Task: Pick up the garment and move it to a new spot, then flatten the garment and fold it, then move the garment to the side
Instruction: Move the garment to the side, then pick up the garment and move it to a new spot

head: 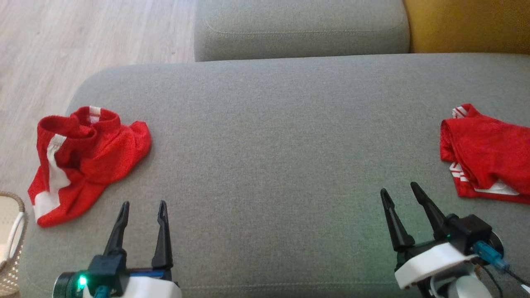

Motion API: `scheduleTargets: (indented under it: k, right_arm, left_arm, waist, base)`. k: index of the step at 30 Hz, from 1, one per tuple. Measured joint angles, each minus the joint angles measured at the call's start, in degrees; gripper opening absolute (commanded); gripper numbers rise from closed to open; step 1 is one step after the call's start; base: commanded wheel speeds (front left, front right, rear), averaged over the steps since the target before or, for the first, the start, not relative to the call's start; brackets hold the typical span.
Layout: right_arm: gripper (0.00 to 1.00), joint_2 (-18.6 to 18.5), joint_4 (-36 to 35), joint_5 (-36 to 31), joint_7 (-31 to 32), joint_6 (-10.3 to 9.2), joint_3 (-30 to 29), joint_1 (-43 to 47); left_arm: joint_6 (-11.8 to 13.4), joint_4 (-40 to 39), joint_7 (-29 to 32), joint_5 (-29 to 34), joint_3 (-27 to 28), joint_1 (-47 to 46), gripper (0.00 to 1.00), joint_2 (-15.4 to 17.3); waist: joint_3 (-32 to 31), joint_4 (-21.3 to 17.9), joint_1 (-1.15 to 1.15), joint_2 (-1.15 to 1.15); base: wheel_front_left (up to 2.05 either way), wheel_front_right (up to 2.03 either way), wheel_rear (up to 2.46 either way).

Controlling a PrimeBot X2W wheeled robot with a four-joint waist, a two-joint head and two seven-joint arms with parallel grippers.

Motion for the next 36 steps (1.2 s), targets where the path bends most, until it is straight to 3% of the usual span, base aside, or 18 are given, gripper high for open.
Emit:
scheduleTargets:
  k: [20, 26, 36]
  right_arm:
    - [1.0, 0.0, -1.0, 0.1, 0.0, 0.0, 0.9, 1.3]
    - [1.0, 0.1, -1.3, 0.1, 0.0, 0.0, 2.0, 2.5]
    - [1.0, 0.2, -1.3, 0.7, 0.0, 0.0, 4.0, 3.4]
  left_arm:
    - [-0.4, 0.8, 0.0, 0.0, 0.8, 0.3, 1.0, -0.1]
    - [-0.5, 1.1, 0.0, 0.3, 0.8, 0.3, 1.0, -0.1]
    - [-1.0, 1.2, 0.0, 0.4, 1.9, 2.1, 1.0, 0.0]
  waist:
    - [-0.6, 1.3, 0.01, 0.0]
    - [-0.9, 5.3, 0.01, 0.0]
    - [-1.9, 15.1, 0.0, 0.0]
  base:
    - [0.0, 0.0, 0.0]
    - [0.0, 0.0, 0.0]
    - [0.0, 0.0, 0.0]
